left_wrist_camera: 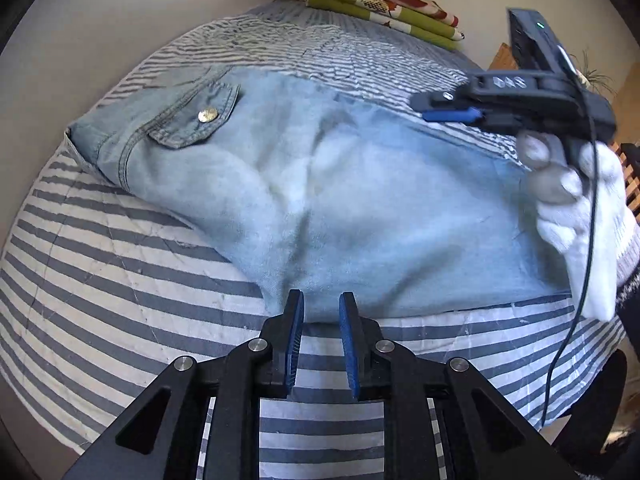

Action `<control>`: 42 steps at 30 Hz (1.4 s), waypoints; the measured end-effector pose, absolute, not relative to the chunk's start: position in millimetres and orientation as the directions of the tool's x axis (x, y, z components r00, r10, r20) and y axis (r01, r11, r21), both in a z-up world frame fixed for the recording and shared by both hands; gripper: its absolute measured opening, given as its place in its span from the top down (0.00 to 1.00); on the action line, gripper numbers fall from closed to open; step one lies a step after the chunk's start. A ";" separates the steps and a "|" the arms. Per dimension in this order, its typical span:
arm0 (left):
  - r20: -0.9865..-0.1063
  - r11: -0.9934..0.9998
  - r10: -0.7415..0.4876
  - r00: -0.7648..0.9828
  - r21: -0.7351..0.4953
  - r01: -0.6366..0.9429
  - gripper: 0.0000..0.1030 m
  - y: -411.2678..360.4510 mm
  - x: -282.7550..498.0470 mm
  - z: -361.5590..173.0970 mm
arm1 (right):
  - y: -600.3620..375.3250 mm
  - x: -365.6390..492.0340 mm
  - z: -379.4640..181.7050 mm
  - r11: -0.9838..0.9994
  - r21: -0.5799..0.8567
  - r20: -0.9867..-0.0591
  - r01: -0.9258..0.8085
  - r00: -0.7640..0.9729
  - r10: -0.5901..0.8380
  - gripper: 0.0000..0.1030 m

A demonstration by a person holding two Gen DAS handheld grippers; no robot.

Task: Organize objects

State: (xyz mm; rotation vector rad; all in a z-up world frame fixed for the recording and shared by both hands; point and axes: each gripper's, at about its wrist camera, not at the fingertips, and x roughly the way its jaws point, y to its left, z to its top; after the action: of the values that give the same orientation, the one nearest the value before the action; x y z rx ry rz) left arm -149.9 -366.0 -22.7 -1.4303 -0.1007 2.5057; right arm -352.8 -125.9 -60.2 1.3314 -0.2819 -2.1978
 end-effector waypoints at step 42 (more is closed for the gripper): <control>-0.883 -0.204 0.452 -0.129 0.038 -0.978 0.52 346.9 -12.9 -29.1 | 467.2 -45.2 -116.9 -0.671 0.536 -0.820 -0.512 -0.504 -0.270 0.76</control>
State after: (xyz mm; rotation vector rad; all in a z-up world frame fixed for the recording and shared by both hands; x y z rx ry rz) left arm -12.9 346.9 -29.1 -0.9290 0.8056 1.6003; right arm -45.2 467.2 -116.9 1.6265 -1.3158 -2.5507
